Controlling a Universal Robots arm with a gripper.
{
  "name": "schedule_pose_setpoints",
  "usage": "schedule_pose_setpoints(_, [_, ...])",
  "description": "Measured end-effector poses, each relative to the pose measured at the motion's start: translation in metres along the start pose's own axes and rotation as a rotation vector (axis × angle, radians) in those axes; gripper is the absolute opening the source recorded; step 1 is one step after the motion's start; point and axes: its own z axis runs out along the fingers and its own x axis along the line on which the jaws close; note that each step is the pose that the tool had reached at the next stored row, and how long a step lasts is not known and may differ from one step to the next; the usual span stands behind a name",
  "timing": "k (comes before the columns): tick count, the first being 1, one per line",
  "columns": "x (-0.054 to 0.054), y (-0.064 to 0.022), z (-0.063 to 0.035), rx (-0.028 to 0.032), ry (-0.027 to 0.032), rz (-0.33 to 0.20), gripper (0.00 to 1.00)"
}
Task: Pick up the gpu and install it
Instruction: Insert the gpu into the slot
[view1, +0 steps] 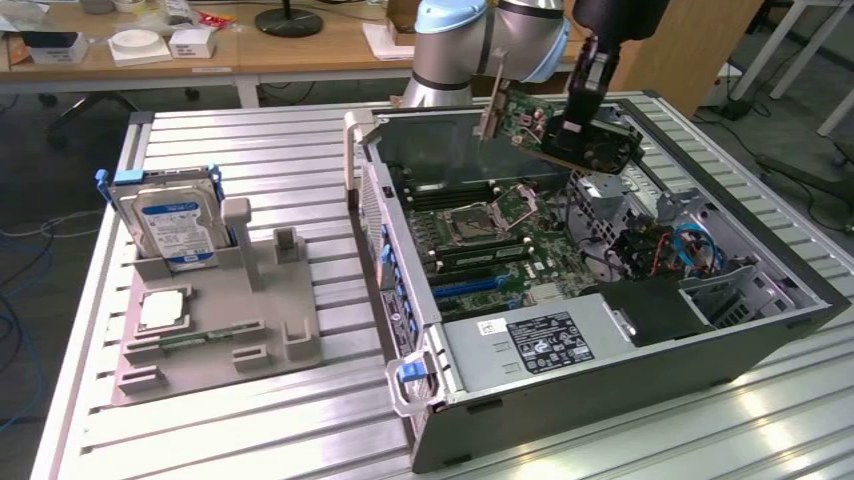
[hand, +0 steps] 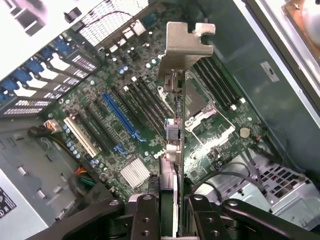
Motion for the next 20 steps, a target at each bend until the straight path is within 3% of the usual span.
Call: schedule_pose_setpoints(20, [0.0001, 0.0, 0.0, -0.0024, -0.0003, -0.25, 0.27])
